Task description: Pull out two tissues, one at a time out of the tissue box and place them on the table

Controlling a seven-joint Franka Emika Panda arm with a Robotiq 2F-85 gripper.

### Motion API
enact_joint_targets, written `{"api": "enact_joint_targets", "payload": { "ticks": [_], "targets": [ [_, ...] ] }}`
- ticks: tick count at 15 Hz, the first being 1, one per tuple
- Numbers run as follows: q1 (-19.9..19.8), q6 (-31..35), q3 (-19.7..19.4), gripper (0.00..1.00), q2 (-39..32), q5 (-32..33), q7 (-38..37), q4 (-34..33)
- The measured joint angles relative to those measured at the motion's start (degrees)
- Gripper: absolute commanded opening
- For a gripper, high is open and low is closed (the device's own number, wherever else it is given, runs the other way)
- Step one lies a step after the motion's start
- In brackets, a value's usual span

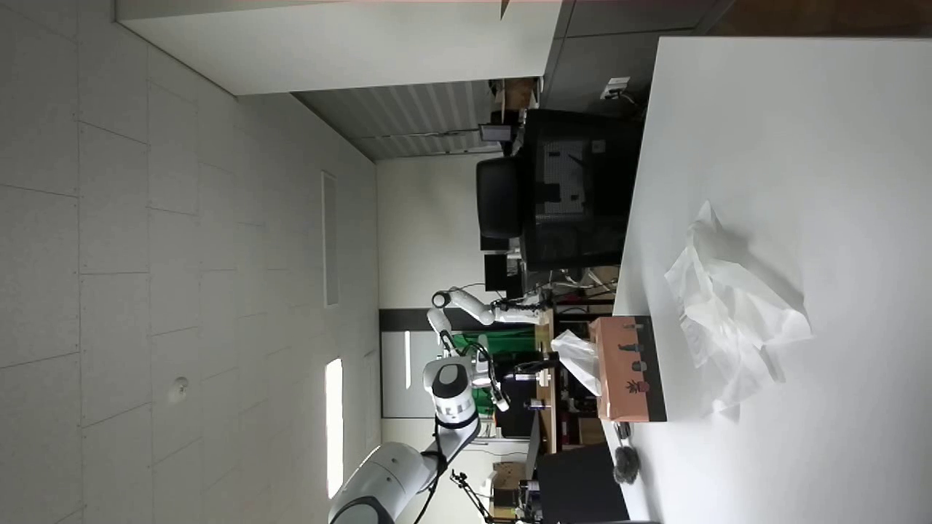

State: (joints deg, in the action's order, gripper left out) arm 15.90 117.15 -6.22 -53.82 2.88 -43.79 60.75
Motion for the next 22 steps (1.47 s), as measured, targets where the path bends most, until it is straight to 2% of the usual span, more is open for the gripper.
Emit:
{"api": "enact_joint_targets", "payload": {
  "ticks": [1, 2, 3, 11, 13, 22],
  "targets": [
    [0.0, 0.0, -0.1, 0.75, -0.4, 0.1, -0.1, -0.3],
    [0.0, 0.0, -0.1, 0.69, -0.7, 0.2, -0.1, -0.6],
    [0.0, 0.2, -0.1, 0.6, -1.0, 0.2, -0.1, -0.8],
    [0.0, 0.2, -0.1, 0.05, -1.7, 0.5, -0.1, -1.5],
    [0.0, 0.2, -0.1, 0.0, -1.7, 0.5, -0.1, -1.6],
    [-1.3, 0.0, -0.3, 0.0, -1.4, 0.5, -0.1, -3.9]
  ]
}}
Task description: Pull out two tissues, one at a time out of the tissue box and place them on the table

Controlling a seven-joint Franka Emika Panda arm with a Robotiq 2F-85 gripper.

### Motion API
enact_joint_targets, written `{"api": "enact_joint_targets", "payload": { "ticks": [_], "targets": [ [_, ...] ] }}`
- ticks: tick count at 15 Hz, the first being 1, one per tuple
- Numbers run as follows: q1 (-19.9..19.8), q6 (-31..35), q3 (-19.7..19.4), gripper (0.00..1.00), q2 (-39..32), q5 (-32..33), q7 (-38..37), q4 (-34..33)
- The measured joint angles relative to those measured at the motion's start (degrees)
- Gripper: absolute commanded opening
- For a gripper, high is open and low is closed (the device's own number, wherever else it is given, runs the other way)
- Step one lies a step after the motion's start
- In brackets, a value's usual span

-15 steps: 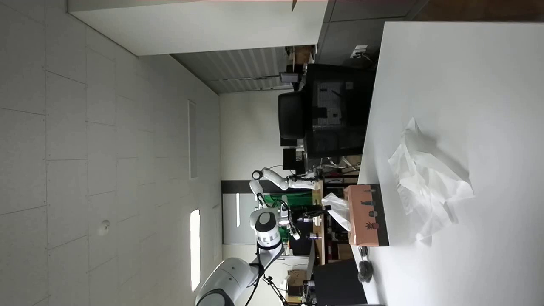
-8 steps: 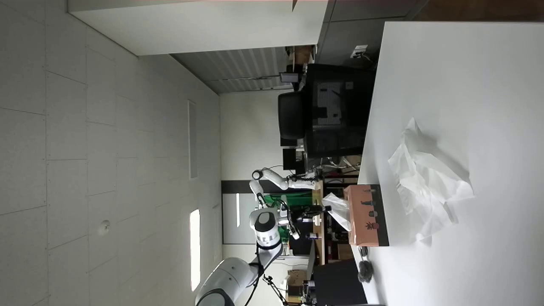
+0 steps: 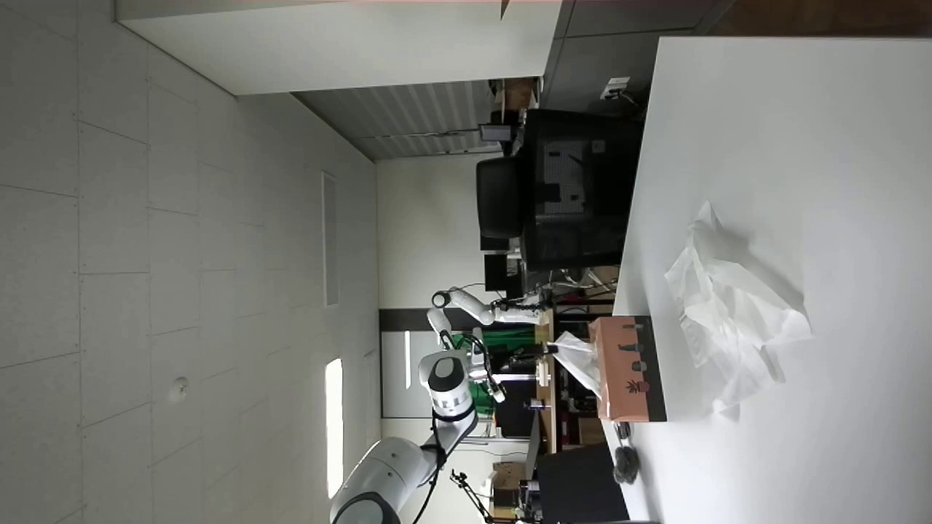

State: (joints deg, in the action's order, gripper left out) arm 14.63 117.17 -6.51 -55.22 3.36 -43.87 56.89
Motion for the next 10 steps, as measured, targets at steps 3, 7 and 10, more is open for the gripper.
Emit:
{"api": "enact_joint_targets", "payload": {
  "ticks": [3, 7, 10],
  "targets": [
    [-0.8, -0.1, -0.3, 0.0, 0.5, 0.0, 0.0, -1.4],
    [-1.6, -0.9, -0.8, 0.0, 2.3, 0.1, 0.0, -2.3],
    [-2.2, -2.4, -1.1, 0.0, 4.1, 0.3, 0.0, -2.6]
  ]
}}
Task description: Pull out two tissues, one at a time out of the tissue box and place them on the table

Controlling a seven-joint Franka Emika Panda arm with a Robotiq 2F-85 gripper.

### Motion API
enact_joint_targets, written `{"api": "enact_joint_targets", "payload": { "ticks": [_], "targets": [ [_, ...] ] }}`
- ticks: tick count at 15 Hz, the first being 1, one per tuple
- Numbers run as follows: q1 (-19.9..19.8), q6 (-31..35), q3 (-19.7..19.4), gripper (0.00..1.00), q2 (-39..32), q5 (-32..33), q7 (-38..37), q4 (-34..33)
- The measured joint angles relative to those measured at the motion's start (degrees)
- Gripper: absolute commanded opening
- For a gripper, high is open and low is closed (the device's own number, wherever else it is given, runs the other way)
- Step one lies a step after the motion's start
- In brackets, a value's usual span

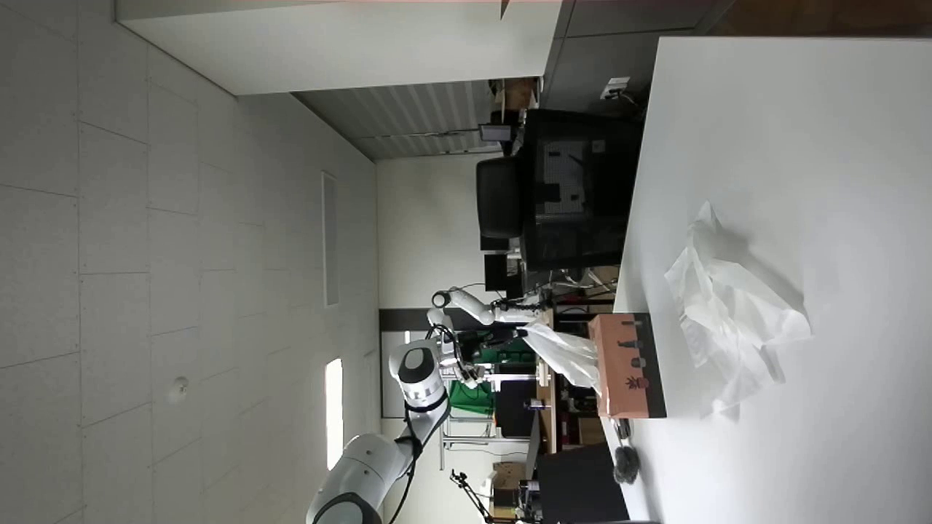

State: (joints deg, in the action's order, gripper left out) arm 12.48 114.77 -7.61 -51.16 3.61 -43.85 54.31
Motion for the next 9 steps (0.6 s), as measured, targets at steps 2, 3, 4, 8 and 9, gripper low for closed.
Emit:
{"api": "enact_joint_targets", "payload": {
  "ticks": [2, 3, 4, 8, 9],
  "targets": [
    [-0.4, -1.2, -0.6, 0.0, 1.3, 0.3, 0.0, -0.1],
    [-0.6, -1.9, -1.1, 0.0, 2.0, 0.4, 0.0, -0.1],
    [-0.8, -2.6, -1.7, 0.0, 2.6, 0.4, 0.0, -0.1],
    [-2.5, -6.7, -3.7, 0.0, 4.6, 0.4, 0.0, -0.1],
    [-3.0, -8.1, -4.3, 0.0, 5.0, 0.4, 0.0, -0.1]
  ]
}}
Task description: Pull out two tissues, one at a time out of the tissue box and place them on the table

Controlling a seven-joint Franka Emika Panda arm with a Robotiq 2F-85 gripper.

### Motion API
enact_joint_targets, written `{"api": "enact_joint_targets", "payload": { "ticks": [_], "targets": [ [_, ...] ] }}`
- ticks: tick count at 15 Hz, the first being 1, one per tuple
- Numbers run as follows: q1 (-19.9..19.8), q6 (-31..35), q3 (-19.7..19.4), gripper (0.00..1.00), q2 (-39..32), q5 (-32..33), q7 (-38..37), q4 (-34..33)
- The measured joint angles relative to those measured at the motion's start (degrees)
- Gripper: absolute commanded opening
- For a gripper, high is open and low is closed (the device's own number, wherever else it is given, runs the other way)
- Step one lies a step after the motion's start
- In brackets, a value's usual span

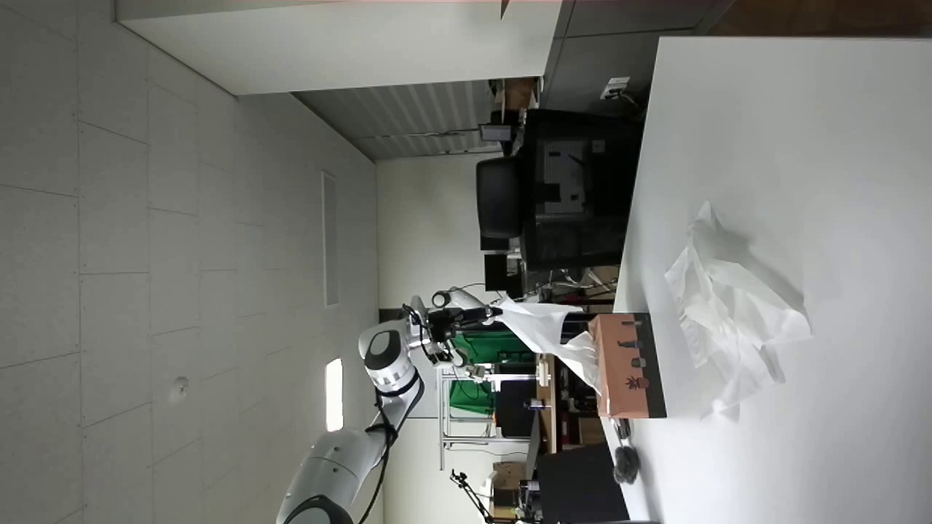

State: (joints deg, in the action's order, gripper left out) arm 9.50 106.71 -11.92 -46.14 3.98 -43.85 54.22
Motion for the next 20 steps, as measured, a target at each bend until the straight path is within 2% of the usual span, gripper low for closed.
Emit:
{"api": "enact_joint_targets", "payload": {
  "ticks": [4, 8, 13, 20],
  "targets": [
    [-2.4, -8.2, -1.7, 0.0, 0.0, 0.0, 0.4, -0.1],
    [-6.9, -21.5, -0.4, 0.0, -1.4, 0.0, 3.8, -1.6],
    [-10.9, -37.5, 0.9, 0.0, -7.2, 0.0, 11.3, -7.3],
    [-12.2, -48.6, 1.9, 0.0, -18.3, -0.2, 16.1, -16.1]
  ]
}}
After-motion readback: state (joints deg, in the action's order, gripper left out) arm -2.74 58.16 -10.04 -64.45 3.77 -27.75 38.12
